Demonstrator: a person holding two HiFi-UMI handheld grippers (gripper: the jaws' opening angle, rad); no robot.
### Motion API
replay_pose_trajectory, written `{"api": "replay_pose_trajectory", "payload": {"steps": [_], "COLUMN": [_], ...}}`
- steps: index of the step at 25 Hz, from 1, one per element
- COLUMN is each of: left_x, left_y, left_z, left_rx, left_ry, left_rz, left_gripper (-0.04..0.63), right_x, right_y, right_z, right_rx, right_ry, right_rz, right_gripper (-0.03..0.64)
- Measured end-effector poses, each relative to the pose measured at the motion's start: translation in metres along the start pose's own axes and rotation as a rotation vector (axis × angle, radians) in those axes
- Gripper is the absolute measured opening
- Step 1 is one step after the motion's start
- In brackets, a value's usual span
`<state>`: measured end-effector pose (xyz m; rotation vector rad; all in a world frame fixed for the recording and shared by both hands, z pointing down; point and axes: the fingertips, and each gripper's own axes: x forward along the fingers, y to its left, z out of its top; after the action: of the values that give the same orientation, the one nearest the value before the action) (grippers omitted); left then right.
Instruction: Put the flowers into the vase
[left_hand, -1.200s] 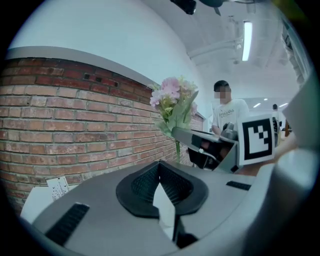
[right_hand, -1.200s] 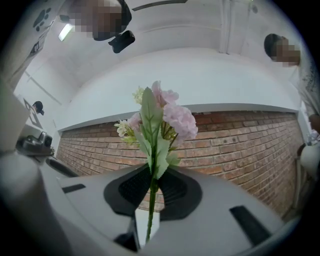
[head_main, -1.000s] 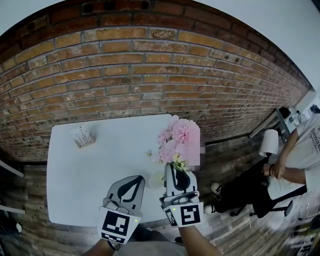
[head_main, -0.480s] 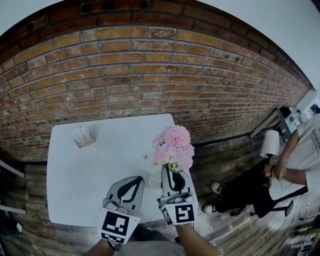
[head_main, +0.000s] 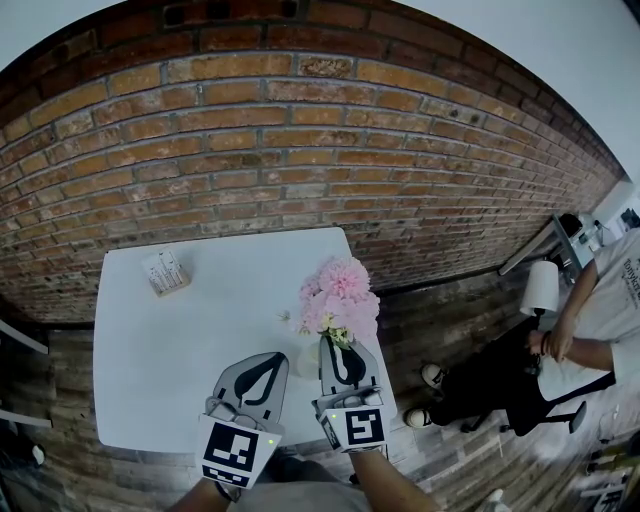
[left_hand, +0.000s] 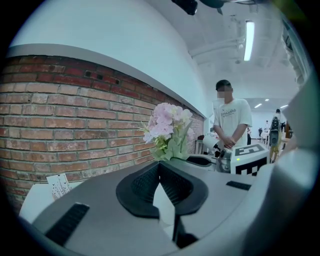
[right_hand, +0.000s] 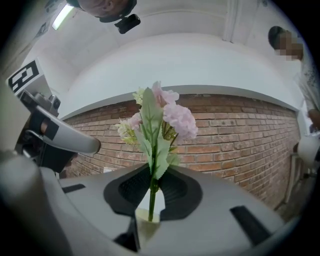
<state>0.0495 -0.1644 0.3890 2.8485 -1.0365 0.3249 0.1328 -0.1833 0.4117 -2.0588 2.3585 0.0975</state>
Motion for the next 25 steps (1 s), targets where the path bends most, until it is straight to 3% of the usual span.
{"api": "replay_pose_trajectory", "payload": {"steps": [10,25], "left_x": [0.000,-0.004], "left_y": [-0.004,-0.006], "left_z": [0.002,0.003], "left_rx": [0.000,-0.013], "left_ry": [-0.005,-0.011], "left_rz": [-0.004,-0.004], "left_gripper": [0.009,0.009], "right_x": [-0.003,-0.004], "right_y": [-0.003,-0.004], "right_z": [-0.007,-0.010], "right_rx": [-0.022,0.010], "right_ry": [0.059,0.063], "right_rz": [-0.008,-0.006], "right_gripper": [0.054,0.072]}}
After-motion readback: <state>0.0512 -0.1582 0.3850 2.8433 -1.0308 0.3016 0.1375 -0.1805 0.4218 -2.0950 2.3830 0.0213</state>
